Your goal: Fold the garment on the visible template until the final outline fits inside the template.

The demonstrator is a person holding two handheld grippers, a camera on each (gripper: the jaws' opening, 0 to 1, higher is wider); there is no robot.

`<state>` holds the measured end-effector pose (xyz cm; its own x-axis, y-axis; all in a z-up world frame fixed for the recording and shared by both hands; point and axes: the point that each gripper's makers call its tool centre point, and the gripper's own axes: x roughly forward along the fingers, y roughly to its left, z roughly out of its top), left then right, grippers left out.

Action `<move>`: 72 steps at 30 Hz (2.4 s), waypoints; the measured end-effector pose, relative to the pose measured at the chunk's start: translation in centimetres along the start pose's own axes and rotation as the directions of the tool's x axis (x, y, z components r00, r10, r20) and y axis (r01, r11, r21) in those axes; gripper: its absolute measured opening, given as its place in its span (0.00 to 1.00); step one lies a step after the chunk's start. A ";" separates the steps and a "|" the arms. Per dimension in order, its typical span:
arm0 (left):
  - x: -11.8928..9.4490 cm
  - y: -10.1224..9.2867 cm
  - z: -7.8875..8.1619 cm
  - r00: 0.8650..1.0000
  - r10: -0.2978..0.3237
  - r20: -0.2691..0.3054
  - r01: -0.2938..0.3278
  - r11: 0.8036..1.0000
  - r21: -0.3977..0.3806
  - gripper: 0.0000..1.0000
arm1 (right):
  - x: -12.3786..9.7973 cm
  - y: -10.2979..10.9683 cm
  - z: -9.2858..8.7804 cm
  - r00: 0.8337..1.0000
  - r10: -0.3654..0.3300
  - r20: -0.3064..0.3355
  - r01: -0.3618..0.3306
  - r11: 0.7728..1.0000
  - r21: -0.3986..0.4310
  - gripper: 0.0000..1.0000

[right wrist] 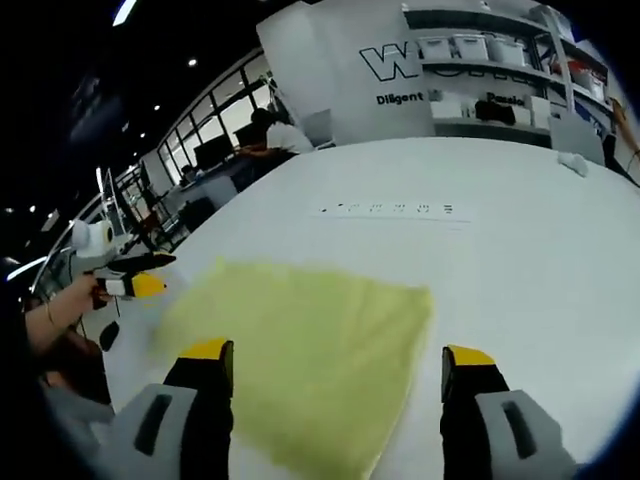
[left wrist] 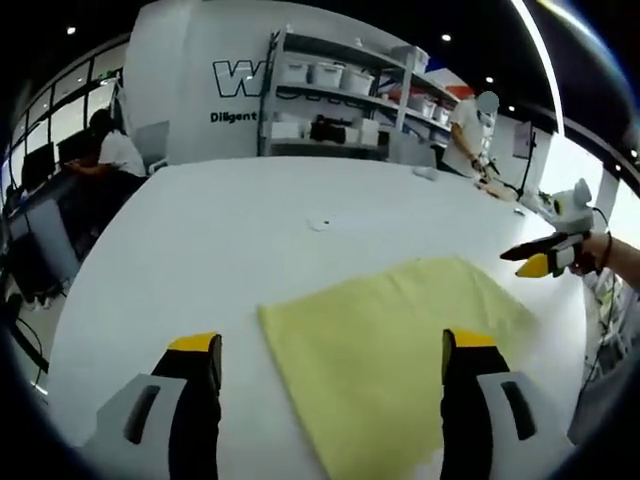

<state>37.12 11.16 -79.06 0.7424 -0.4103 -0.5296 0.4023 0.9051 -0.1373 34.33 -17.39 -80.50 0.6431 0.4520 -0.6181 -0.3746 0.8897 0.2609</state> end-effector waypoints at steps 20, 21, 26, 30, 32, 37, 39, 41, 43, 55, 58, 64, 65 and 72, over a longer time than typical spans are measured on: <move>-4.7 -1.7 -5.5 0.995 -0.080 -0.066 0.084 0.995 0.056 0.81 | -2.8 1.6 -6.6 0.996 0.025 -0.083 -0.026 1.000 -0.009 0.81; -4.9 -1.5 -5.7 0.995 -0.077 -0.068 0.080 0.996 0.048 0.78 | -2.9 1.5 -6.8 0.996 0.024 -0.082 -0.024 1.000 -0.001 0.79; -5.8 -0.8 -7.4 0.994 -0.070 -0.084 0.071 0.997 0.020 0.71 | -3.2 0.9 -7.6 0.997 0.017 -0.081 -0.017 1.000 -0.004 0.72; -6.4 -0.4 -8.9 0.992 -0.059 -0.115 0.059 0.998 -0.002 0.62 | -3.6 0.5 -8.3 0.997 0.010 -0.078 -0.010 1.000 0.002 0.59; -6.5 -0.1 -9.6 0.990 -0.050 -0.135 0.051 0.999 0.003 0.56 | -3.6 0.3 -8.6 0.997 0.002 -0.082 -0.003 1.000 -0.006 0.52; -6.4 -0.3 -10.6 0.984 -0.074 -0.161 0.071 0.997 -0.027 0.46 | -3.6 -0.1 -9.3 0.995 -0.029 -0.099 0.025 0.999 -0.043 0.43; -6.3 -0.5 -10.6 0.984 -0.088 -0.153 0.081 0.996 -0.048 0.43 | -3.7 -0.1 -9.3 0.995 -0.033 -0.092 0.029 0.999 -0.046 0.38; -6.1 -0.5 -10.5 0.986 -0.084 -0.146 0.078 0.996 -0.046 0.40 | -3.6 0.0 -9.3 0.995 -0.031 -0.092 0.028 0.999 -0.042 0.35; -5.9 -0.5 -10.5 0.986 -0.083 -0.145 0.078 0.996 -0.043 0.34 | -3.7 -0.1 -9.5 0.994 -0.038 -0.100 0.033 0.998 -0.052 0.34; -5.2 -0.8 -11.7 0.978 -0.115 -0.174 0.113 0.993 -0.017 0.11 | -3.2 -0.6 -10.2 0.992 -0.062 -0.110 0.060 0.998 -0.020 0.24; -5.0 -0.8 -11.9 0.976 -0.124 -0.181 0.123 0.992 -0.016 0.08 | -3.3 -0.7 -10.2 0.991 -0.074 -0.110 0.072 0.997 -0.021 0.20; -5.1 -0.7 -11.6 0.974 -0.144 -0.174 0.150 0.989 0.021 0.05 | -3.5 -1.4 -10.2 0.988 -0.096 -0.117 0.093 0.995 -0.029 0.04; -5.1 -0.7 -11.6 0.973 -0.151 -0.176 0.159 0.987 0.030 0.05 | -3.5 -1.3 -10.2 0.989 -0.091 -0.116 0.090 0.996 -0.014 0.04; -5.7 -0.3 -10.8 0.961 -0.166 -0.223 0.218 0.949 0.229 0.05 | -3.8 -1.2 -10.2 0.988 -0.094 -0.122 0.089 0.995 -0.043 0.00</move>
<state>26.95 14.48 -85.05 0.5268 -0.5200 -0.6723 0.6658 0.7441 -0.0539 25.55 -20.79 -85.99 0.5895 0.3551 -0.7256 -0.3440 0.9230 0.1723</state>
